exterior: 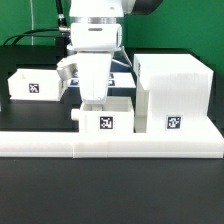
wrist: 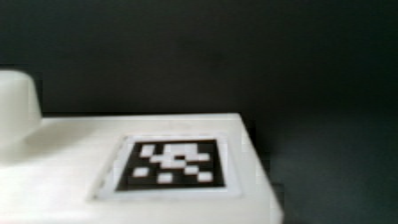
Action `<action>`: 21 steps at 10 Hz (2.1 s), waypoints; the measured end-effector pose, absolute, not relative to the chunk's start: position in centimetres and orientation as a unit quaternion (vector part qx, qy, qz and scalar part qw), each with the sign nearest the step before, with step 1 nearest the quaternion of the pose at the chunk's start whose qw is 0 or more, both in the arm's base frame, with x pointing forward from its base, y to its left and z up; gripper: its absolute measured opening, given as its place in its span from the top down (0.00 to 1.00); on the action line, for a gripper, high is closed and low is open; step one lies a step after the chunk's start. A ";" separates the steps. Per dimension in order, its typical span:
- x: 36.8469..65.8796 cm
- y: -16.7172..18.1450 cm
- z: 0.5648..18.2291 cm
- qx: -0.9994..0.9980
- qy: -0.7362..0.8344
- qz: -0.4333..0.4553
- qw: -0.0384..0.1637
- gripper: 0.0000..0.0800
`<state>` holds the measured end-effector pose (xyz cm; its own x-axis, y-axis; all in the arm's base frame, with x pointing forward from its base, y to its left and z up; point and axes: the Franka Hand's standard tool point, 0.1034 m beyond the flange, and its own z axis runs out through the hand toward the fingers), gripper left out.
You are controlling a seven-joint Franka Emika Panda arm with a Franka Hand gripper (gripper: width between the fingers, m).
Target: Assemble drawer
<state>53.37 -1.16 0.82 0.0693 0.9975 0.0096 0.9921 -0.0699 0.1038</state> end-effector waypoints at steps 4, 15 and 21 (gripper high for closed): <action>53.4 -1.1 0.8 0.730 0.682 0.025 0.034 0.95; 53.2 -0.9 1.0 0.730 0.682 -0.007 0.032 0.95; 53.4 -0.9 1.0 0.734 0.678 0.004 0.038 0.95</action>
Offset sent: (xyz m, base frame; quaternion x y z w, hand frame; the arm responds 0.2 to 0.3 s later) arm 0.0000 0.0000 0.0000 0.0000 0.0000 0.0000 1.0000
